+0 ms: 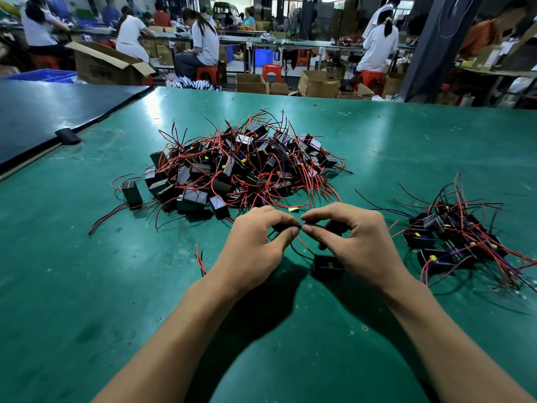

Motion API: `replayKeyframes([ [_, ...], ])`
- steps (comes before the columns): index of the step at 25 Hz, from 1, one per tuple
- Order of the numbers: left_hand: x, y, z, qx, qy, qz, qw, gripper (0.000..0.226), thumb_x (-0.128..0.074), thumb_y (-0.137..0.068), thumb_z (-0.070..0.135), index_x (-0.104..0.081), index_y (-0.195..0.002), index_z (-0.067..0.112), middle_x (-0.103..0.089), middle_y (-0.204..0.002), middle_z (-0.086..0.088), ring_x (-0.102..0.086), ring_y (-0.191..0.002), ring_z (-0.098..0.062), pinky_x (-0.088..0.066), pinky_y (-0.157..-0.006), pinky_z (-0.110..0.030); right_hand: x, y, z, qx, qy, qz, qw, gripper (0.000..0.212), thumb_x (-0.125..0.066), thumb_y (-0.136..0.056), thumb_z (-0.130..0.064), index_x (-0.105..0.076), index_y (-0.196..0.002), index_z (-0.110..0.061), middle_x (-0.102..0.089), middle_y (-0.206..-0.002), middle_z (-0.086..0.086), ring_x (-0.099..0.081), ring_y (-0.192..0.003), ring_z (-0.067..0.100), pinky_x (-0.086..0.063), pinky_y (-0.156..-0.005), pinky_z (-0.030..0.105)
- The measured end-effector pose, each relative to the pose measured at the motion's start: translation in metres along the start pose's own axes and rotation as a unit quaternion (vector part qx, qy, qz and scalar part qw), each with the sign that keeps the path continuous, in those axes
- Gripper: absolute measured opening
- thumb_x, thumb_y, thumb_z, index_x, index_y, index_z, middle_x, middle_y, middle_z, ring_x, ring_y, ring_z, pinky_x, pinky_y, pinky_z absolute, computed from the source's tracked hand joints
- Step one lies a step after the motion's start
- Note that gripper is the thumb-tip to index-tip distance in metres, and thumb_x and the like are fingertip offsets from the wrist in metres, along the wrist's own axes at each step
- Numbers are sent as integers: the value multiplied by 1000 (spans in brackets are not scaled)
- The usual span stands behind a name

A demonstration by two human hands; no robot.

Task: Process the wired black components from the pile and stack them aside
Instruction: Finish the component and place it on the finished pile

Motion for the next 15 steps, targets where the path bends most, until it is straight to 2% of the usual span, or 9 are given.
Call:
replayKeyframes([
  [2,1,-1,-1,5,5,4,1000,11,-71,-87,9,-76,-96,11,-64,-83,9,-59,-83,-5,-40,-78,-10,-1,-1,7,-45,-42,3,998,13,-79,-84,-13,-78,-96,-19,-74,-77,-14,-66,-57,8,-47,-61,13],
  [4,0,-2,-2,7,8,2,1000,13,-70,-88,8,-76,-98,10,-65,-85,7,-60,-84,-5,-43,-80,-13,-4,-1,13,-91,-104,-12,990,15,-76,-87,-13,-77,-98,-23,-76,-83,-11,-67,-61,8,-49,-65,15],
  [9,-2,0,-3,25,48,-19,998,18,-68,-89,8,-77,-104,13,-71,-88,9,-61,-80,10,-44,-77,-8,-7,0,14,-102,-113,-23,988,12,-75,-88,-15,-77,-95,-24,-73,-70,-7,-64,-60,6,-46,-64,13],
  [13,-2,0,-11,78,84,-13,993,8,-68,-89,10,-74,-95,12,-73,-80,4,-68,-77,-10,-55,-76,-31,-1,0,12,-103,-116,-16,988,10,-77,-86,-18,-78,-89,-28,-71,-67,-4,-63,-61,6,-47,-63,15],
  [15,-1,0,-12,86,90,2,992,5,-69,-88,9,-73,-89,11,-72,-75,2,-67,-71,-16,-55,-70,-35,-1,0,10,-102,-113,-21,988,10,-78,-85,-21,-77,-88,-30,-70,-65,-4,-63,-61,7,-47,-61,16],
])
Point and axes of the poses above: each hand's wrist, its own y-axis away from the middle knuckle, its own x-axis out of the back of the hand, z = x × y, the point moved 6 cm from there along -y, towards the middle knuckle
